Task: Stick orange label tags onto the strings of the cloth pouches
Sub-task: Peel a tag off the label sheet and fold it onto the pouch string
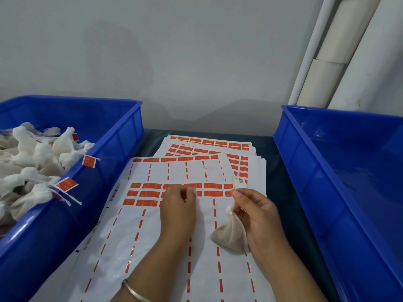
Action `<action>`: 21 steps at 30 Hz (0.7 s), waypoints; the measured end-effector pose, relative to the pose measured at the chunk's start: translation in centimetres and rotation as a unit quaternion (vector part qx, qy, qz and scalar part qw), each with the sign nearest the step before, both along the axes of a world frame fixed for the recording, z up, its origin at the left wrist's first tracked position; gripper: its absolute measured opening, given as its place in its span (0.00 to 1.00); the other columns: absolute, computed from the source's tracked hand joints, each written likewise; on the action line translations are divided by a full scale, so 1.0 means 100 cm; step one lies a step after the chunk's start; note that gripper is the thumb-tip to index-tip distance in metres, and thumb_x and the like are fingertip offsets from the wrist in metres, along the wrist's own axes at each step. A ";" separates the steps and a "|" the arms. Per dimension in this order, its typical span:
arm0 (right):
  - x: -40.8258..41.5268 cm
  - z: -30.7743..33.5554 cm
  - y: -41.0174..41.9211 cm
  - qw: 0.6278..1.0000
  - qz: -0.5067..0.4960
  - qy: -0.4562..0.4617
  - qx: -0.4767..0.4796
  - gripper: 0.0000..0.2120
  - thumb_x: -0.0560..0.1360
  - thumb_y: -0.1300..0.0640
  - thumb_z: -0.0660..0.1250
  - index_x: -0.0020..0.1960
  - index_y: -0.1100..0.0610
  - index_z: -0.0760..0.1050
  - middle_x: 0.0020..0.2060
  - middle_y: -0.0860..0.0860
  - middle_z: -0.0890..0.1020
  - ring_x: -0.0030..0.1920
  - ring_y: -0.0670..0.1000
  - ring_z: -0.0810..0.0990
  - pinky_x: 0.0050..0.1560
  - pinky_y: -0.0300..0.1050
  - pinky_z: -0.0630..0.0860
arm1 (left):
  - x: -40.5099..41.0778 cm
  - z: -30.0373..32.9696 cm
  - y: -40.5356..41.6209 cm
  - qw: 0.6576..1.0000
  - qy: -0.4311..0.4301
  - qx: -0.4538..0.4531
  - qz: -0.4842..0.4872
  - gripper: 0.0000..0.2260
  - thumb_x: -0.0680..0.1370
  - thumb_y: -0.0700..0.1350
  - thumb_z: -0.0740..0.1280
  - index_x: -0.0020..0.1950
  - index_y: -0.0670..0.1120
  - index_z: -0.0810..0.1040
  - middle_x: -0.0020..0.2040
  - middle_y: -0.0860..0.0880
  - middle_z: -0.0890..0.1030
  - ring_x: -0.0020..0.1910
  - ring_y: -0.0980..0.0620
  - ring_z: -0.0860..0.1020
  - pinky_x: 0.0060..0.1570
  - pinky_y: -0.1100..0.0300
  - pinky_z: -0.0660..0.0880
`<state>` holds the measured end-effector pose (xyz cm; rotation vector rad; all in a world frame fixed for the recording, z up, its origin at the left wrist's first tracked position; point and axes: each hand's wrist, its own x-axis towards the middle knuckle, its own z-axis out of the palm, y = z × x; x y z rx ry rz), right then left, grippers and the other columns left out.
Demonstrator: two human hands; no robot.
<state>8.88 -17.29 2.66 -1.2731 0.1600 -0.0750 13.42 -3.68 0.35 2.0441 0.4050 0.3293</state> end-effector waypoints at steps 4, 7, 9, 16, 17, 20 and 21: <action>0.000 -0.001 0.001 1.000 0.001 -0.013 -0.006 0.07 0.63 0.47 0.69 0.40 0.44 0.82 0.41 0.48 0.85 0.40 0.49 0.85 0.40 0.45 0.79 | -0.002 0.008 0.003 0.995 -0.003 -0.093 0.030 0.09 0.79 0.52 0.61 0.38 0.55 0.70 0.38 0.62 0.73 0.36 0.56 0.76 0.29 0.72 0.64; -0.001 -0.003 0.005 1.000 0.010 -0.017 -0.019 0.06 0.66 0.46 0.68 0.42 0.42 0.81 0.43 0.46 0.85 0.42 0.50 0.84 0.43 0.44 0.79 | -0.006 0.015 0.003 0.984 -0.017 -0.170 0.041 0.08 0.79 0.53 0.59 0.41 0.55 0.72 0.39 0.57 0.76 0.36 0.54 0.77 0.30 0.70 0.66; -0.002 -0.005 0.008 0.999 0.026 -0.026 -0.033 0.04 0.69 0.48 0.67 0.42 0.41 0.80 0.43 0.46 0.85 0.44 0.52 0.83 0.47 0.45 0.80 | -0.010 0.019 0.001 0.979 -0.034 -0.198 0.022 0.08 0.79 0.53 0.59 0.43 0.54 0.73 0.37 0.53 0.77 0.35 0.53 0.77 0.31 0.68 0.69; -0.005 -0.001 0.017 0.986 0.070 -0.086 -0.125 0.06 0.73 0.50 0.64 0.46 0.51 0.77 0.42 0.45 0.85 0.46 0.47 0.84 0.49 0.37 0.80 | -0.032 0.032 -0.014 0.968 -0.081 -0.214 -0.106 0.08 0.79 0.51 0.58 0.43 0.53 0.74 0.38 0.56 0.78 0.35 0.64 0.78 0.27 0.76 0.70; -0.006 0.000 0.017 0.985 0.067 -0.087 -0.136 0.04 0.75 0.52 0.64 0.47 0.51 0.77 0.42 0.43 0.85 0.45 0.46 0.84 0.47 0.35 0.79 | -0.034 0.034 -0.015 0.966 -0.081 -0.216 -0.116 0.08 0.79 0.51 0.58 0.43 0.53 0.74 0.39 0.56 0.78 0.36 0.66 0.78 0.28 0.76 0.69; -0.006 0.000 0.016 0.982 0.054 -0.089 -0.161 0.04 0.76 0.53 0.64 0.49 0.49 0.77 0.42 0.38 0.84 0.46 0.42 0.83 0.43 0.32 0.78 | -0.039 0.037 -0.020 0.960 -0.082 -0.230 -0.134 0.07 0.79 0.50 0.58 0.42 0.55 0.73 0.39 0.59 0.78 0.37 0.71 0.76 0.26 0.77 0.69; -0.007 0.001 0.016 0.981 0.050 -0.088 -0.168 0.04 0.76 0.53 0.65 0.50 0.49 0.77 0.42 0.38 0.84 0.46 0.42 0.83 0.44 0.33 0.78 | -0.041 0.037 -0.021 0.959 -0.081 -0.234 -0.139 0.07 0.79 0.49 0.58 0.42 0.56 0.72 0.37 0.61 0.78 0.36 0.73 0.75 0.26 0.77 0.68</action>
